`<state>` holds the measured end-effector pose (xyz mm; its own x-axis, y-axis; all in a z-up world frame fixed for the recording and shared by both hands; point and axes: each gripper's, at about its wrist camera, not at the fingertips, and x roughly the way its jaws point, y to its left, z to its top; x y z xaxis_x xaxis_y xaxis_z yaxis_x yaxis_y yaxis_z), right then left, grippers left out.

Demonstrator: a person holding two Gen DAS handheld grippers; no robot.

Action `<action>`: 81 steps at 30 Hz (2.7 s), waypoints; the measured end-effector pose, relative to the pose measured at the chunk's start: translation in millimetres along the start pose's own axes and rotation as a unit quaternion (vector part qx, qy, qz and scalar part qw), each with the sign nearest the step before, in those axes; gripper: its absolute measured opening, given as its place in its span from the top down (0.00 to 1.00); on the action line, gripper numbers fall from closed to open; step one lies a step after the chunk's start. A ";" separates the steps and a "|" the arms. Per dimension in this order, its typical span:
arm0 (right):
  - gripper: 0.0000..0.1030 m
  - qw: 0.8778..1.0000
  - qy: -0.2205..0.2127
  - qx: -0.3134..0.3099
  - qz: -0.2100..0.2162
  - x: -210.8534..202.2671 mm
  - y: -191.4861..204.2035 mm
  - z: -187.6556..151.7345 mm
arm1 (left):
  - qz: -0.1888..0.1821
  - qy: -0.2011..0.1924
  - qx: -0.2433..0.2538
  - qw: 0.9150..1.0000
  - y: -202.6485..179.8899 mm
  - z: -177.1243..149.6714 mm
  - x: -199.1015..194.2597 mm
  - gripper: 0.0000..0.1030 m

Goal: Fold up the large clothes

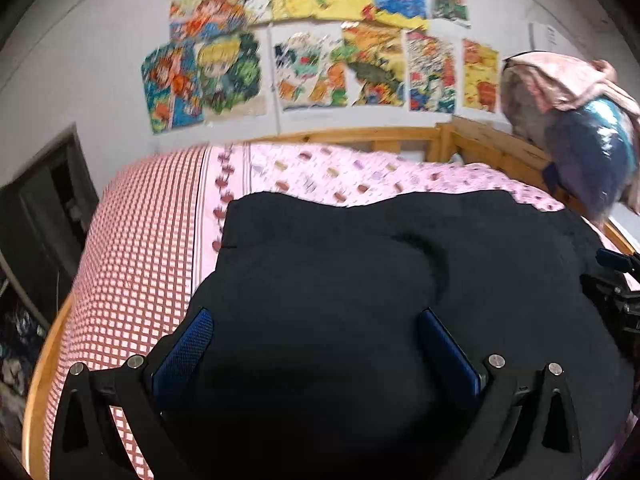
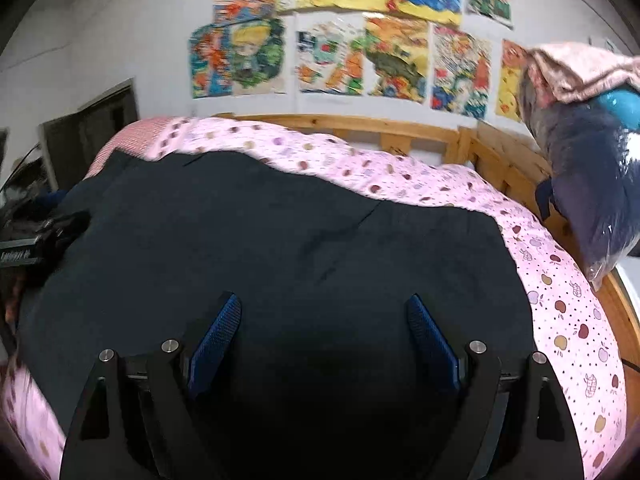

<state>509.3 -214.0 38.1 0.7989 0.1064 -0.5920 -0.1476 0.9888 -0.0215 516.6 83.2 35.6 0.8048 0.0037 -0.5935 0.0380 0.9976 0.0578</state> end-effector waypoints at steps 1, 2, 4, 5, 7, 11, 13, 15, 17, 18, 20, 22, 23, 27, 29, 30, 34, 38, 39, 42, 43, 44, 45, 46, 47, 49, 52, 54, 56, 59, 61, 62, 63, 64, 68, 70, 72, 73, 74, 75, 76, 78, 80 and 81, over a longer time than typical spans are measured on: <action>0.21 1.000 0.004 0.007 -0.005 6.3 -2.9 4.6 | -0.010 0.012 -0.012 1.000 4.4 0.1 7.0 0.00; 0.21 1.000 0.007 0.015 -0.009 13.1 -6.8 8.6 | -0.020 0.022 -0.025 0.999 9.6 -0.9 14.3 0.00; 0.21 0.999 0.024 0.042 -0.006 31.7 -18.1 12.6 | -0.035 0.032 -0.046 0.998 17.2 -7.5 24.1 0.00; 0.21 0.998 0.029 0.051 -0.002 38.7 -20.9 10.8 | -0.051 0.036 -0.059 0.996 22.4 -12.2 31.4 0.00; 0.18 0.996 0.044 0.072 0.020 55.3 -27.0 4.1 | -0.067 0.043 -0.072 0.994 26.2 -20.6 41.4 0.00; 0.12 0.990 0.063 0.111 0.065 78.2 -36.0 -12.4 | -0.073 0.042 -0.076 0.994 25.4 -32.7 52.1 0.00; 0.11 0.989 0.062 0.118 0.072 84.4 -35.3 -20.1 | -0.070 0.044 -0.069 0.994 21.4 -32.5 55.7 0.00; 0.11 0.989 0.064 0.116 0.065 90.1 -31.7 -25.5 | -0.067 0.046 -0.065 0.995 19.2 -30.9 61.0 0.00; 0.10 0.989 0.069 0.112 0.060 96.6 -28.9 -27.1 | -0.066 0.049 -0.065 0.994 18.6 -28.9 65.9 0.00; 0.10 0.989 0.073 0.113 0.059 100.7 -28.5 -27.6 | -0.067 0.051 -0.066 0.994 19.1 -28.3 68.4 0.00; 0.09 0.988 0.078 0.118 0.062 106.0 -31.2 -25.0 | -0.069 0.054 -0.068 0.994 19.9 -27.0 73.1 0.00; 0.08 0.987 0.082 0.122 0.065 110.4 -32.7 -23.6 | -0.070 0.056 -0.069 0.994 20.1 -26.6 77.5 0.00; 0.08 0.987 0.083 0.124 0.065 112.8 -32.7 -23.7 | -0.070 0.057 -0.069 0.994 19.7 -26.7 79.4 0.00; 0.08 0.986 0.083 0.126 0.064 117.5 -31.9 -25.3 | -0.064 0.055 -0.062 0.995 18.3 -28.0 81.1 0.00; 0.08 0.987 0.081 0.127 0.064 116.3 -31.2 -25.9 | -0.062 0.053 -0.059 0.995 17.4 -29.2 80.3 0.00; 0.08 0.987 0.077 0.127 0.064 114.2 -31.1 -27.0 | -0.061 0.051 -0.057 0.995 16.0 -30.4 78.7 0.00; 0.08 0.987 0.067 0.129 0.063 108.4 -32.0 -31.1 | -0.060 0.042 -0.055 0.996 13.8 -33.4 74.1 0.00; 0.06 0.987 0.057 0.132 0.070 99.7 -34.0 -33.0 | -0.062 0.025 -0.055 0.996 14.7 -38.5 67.7 0.00; 0.06 0.986 0.053 0.136 0.075 97.0 -35.9 -34.1 | -0.062 0.023 -0.055 0.996 14.9 -39.3 66.8 0.00; 0.06 0.984 0.034 0.147 0.090 87.0 -40.3 -37.7 | -0.062 0.019 -0.054 0.996 14.3 -41.0 65.3 0.00; 0.06 0.984 0.030 0.150 0.094 85.5 -41.6 -39.0 | -0.061 0.019 -0.054 0.996 14.2 -40.8 65.6 0.00; 0.06 0.983 0.027 0.153 0.097 83.6 -43.0 -39.3 | -0.061 0.020 -0.053 0.996 14.5 -40.7 65.8 0.00; 0.07 0.983 0.024 0.155 0.098 82.0 -43.9 -39.1 | -0.061 0.020 -0.054 0.996 14.8 -40.7 66.1 0.00; 0.06 0.983 0.024 0.156 0.097 80.8 -43.8 -38.4 | -0.062 0.021 -0.054 0.996 15.4 -40.7 66.2 0.00; 0.06 0.983 0.024 0.155 0.095 79.9 -43.5 -38.4 | -0.062 0.021 -0.055 0.996 15.5 -40.9 66.2 0.00; 0.07 0.984 0.026 0.149 0.090 75.9 -41.6 -36.2 | -0.061 0.021 -0.057 0.996 15.8 -41.9 64.2 0.00; 0.07 0.986 0.030 0.140 0.082 66.5 -40.8 -32.4 | -0.058 0.025 -0.060 0.996 17.2 -38.2 58.7 0.00; 0.07 0.988 0.036 0.128 0.073 58.4 -40.5 -29.5 | -0.054 0.026 -0.062 0.996 17.9 -35.2 53.9 0.00; 0.07 0.992 0.039 0.108 0.060 47.9 -40.5 -27.2 | -0.050 0.027 -0.065 0.996 18.9 -32.6 48.1 0.00; 0.07 0.996 0.034 0.080 0.031 29.0 -43.4 -24.3 | -0.039 0.021 -0.071 0.996 22.9 -30.5 34.3 0.00; 0.07 0.998 0.028 0.063 0.012 16.2 -46.2 -23.0 | -0.033 0.016 -0.074 0.997 26.3 -30.5 26.4 0.00; 0.07 0.998 0.026 0.059 0.007 11.7 -48.5 -21.7 | -0.029 0.014 -0.075 0.997 29.0 -30.7 22.0 0.00; 0.07 0.998 0.023 0.054 0.001 5.7 -51.7 -21.0 | -0.027 0.014 -0.075 0.997 31.4 -30.4 19.4 0.00; 0.07 0.998 0.022 0.051 -0.005 0.8 -55.0 -20.8 | -0.024 0.014 -0.075 0.997 33.1 -31.1 16.4 0.00; 0.07 0.998 0.023 0.056 -0.023 -10.2 -70.8 -22.7 | -0.017 0.011 -0.072 0.997 41.4 -33.4 3.9 0.00; 0.07 0.997 0.027 0.063 -0.034 -12.2 -81.4 -26.4 | -0.013 0.012 -0.057 0.998 44.1 -34.0 -2.4 0.00; 0.07 0.996 0.032 0.070 -0.042 -10.2 -86.2 -30.2 | -0.015 0.008 -0.043 0.999 48.7 -36.2 -9.1 0.00; 0.07 0.995 0.036 0.076 -0.045 -10.1 -91.2 -32.4 | -0.015 0.007 -0.041 0.999 52.5 -37.3 -11.8 0.00; 0.07 0.995 0.038 0.079 -0.045 -8.7 -92.7 -35.2 | -0.017 0.008 -0.044 0.999 58.8 -39.2 -14.4 0.00; 0.07 0.995 0.041 0.083 -0.045 -8.3 -96.4 -38.0 | -0.021 0.010 -0.047 0.999 63.3 -40.0 -15.3 0.00; 0.07 0.994 0.045 0.085 -0.044 -7.4 -99.5 -40.9 | -0.028 0.017 -0.054 0.998 71.1 -41.7 -14.8 0.00; 0.07 0.994 0.053 0.087 -0.043 -2.1 -101.5 -46.9 | -0.036 0.035 -0.068 0.996 83.4 -44.7 -9.9 0.00; 0.07 0.993 0.059 0.094 -0.040 1.2 -105.9 -52.5 | -0.050 0.054 -0.083 0.994 93.8 -48.9 -2.5 0.00; 0.07 0.992 0.064 0.101 -0.037 3.9 -109.1 -55.3 | -0.063 0.061 -0.093 0.992 98.2 -51.2 1.7 0.00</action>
<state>496.3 -327.2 -6.4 0.7210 0.0314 -0.6922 0.0383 0.9956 0.0851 491.4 184.8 -0.8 0.7228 -0.1250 -0.6797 0.0155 0.9862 -0.1649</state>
